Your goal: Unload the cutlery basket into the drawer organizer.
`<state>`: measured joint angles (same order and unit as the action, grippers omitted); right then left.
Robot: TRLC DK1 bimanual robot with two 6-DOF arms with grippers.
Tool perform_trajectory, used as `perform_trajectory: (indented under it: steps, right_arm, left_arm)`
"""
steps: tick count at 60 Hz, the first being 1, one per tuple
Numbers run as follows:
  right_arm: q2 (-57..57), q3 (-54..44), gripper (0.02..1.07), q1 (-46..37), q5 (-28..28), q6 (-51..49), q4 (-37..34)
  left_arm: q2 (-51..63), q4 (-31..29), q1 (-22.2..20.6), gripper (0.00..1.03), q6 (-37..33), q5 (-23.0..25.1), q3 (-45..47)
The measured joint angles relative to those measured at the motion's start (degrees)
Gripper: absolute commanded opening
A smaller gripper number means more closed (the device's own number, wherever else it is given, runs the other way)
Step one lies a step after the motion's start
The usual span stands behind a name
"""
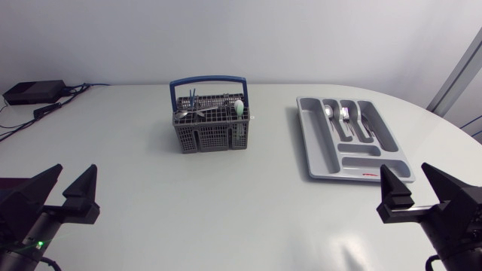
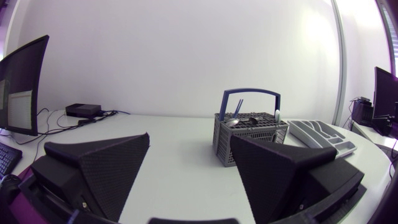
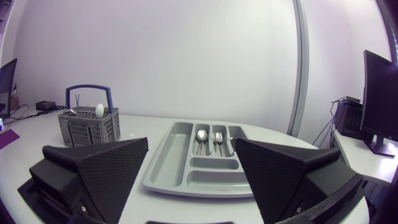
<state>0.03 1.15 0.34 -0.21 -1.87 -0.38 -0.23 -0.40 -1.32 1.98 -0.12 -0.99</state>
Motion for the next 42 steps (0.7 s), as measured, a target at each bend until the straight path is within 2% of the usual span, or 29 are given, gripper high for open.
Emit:
perform_trajectory:
  steps: [27, 42]
  right_arm:
    - [0.0, 0.0, 1.03, 0.8, 0.0, 0.4, 0.0]
    - [0.0, -0.1, 1.03, 1.8, 0.5, 0.4, 3.0]
  left_arm:
    - [0.0, 0.0, -1.1, 0.99, 0.0, 0.0, 0.0]
    - [0.0, 2.8, 1.2, 0.99, 0.0, 0.0, -0.4]
